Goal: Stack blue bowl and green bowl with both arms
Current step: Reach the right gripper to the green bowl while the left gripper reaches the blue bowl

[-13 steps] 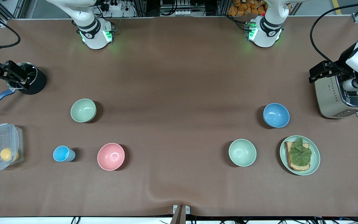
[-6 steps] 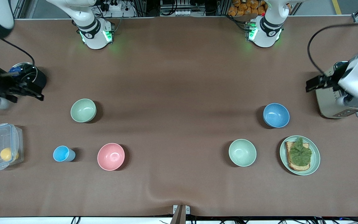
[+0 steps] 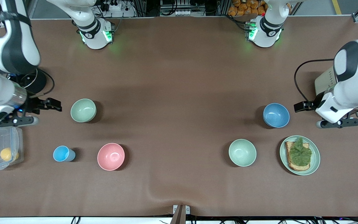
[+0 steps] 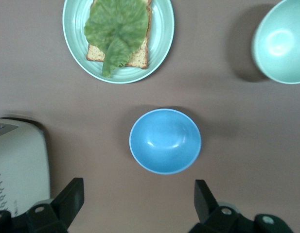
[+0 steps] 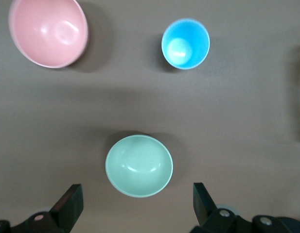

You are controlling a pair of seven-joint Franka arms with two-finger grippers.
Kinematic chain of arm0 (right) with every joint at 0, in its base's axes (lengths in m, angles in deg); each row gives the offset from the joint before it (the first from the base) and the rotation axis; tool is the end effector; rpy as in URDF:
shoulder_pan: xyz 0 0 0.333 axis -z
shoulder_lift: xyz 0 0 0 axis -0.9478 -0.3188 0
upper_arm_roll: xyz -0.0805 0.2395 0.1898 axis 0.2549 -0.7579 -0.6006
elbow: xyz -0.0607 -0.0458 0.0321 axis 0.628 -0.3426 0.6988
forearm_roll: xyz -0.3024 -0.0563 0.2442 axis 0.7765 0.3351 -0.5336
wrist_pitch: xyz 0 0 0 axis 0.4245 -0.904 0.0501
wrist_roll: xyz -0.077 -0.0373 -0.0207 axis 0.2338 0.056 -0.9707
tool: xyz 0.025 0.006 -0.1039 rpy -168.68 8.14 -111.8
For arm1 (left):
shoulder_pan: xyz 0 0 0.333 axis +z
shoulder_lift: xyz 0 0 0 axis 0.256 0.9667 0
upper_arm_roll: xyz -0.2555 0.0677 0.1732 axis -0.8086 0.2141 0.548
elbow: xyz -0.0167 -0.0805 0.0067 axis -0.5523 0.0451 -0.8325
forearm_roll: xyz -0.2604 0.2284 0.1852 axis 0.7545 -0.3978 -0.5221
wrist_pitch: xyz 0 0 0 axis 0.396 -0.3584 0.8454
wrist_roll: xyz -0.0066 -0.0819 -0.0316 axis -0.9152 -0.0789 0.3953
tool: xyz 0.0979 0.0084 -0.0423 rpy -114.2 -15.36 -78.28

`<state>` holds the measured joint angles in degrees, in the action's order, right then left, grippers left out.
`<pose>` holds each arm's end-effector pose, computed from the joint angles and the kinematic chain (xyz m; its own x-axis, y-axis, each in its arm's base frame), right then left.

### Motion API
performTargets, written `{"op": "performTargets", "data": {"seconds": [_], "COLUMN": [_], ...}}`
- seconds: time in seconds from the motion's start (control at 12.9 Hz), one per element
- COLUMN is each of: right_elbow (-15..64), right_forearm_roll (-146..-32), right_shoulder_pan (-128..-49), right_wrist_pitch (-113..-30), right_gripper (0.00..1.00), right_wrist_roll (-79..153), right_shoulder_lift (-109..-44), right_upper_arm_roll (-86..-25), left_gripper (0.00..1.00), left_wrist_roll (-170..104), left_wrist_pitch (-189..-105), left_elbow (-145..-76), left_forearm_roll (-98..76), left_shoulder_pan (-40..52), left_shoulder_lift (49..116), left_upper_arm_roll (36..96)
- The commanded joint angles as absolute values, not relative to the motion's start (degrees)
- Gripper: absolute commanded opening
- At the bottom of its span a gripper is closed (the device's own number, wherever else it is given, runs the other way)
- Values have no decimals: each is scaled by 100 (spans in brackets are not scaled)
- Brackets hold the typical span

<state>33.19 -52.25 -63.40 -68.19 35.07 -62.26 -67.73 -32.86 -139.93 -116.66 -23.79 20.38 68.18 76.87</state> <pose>0.5900 -0.0149 0.4175 0.9920 0.0985 -0.0790 0.0966 -0.9949 -0.0274 0.5970 -0.0125 0.4097 0.9909 0.0645 -0.1178 0.0596 -0.9972 -0.0448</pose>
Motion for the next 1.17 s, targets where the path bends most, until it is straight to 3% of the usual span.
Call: {"op": "performTargets", "data": {"seconds": [0.0, 0.16, 0.47, 0.54, 0.62, 0.7, 0.86, 0.93, 1.09], "right_elbow": [4430, 4853, 5339, 5339, 5382, 5426, 5453, 5470, 5479], "right_forearm_roll": [-5205, -5205, -5223, -5223, -5275, -5502, -5969, -5987, -5988], "right_shoulder_pan": [-6104, -6052, -5473, -5445, -5462, -5497, -5672, -5691, -5691], "right_wrist_pitch": [-7821, -8446, -9792, -9855, -9864, -9873, -9873, -9899, -9917], "right_gripper": [100, 100, 100, 91, 70, 61, 61, 52, 14], "right_wrist_roll": [3381, 3285, 2249, 2239, 2247, 2247, 2247, 2247, 2239], "right_shoulder_lift": [-6117, -6284, -6951, -7040, -7058, -7067, -7137, -7155, -7163], "right_upper_arm_roll": [-6839, -6830, -6857, -6857, -6865, -6866, -6866, -6866, -6866], "left_gripper": [100, 100, 100, 100, 100, 100, 100, 100, 100], "left_wrist_roll": [-3407, -3442, -3608, -3635, -3636, -3636, -3636, -3636, -3636], "left_wrist_pitch": [-15052, -15556, -15926, -15970, -16023, -16032, -16032, -16032, -16032], "left_elbow": [-12655, -13052, -13080, -13080, -13080, -13071, -13062, -13045, -13036], "left_forearm_roll": [-2518, -2764, -2765, -2765, -2756, -2739, -2677, -2651, -2589], "left_shoulder_pan": [2290, 2344, 2713, 2722, 2722, 2722, 2731, 2731, 2722], "left_shoulder_lift": [6608, 6687, 7266, 7363, 7469, 7539, 7654, 7733, 7812], "left_upper_arm_roll": [7657, 7648, 7622, 7622, 7622, 7622, 7613, 7613, 7604]}}
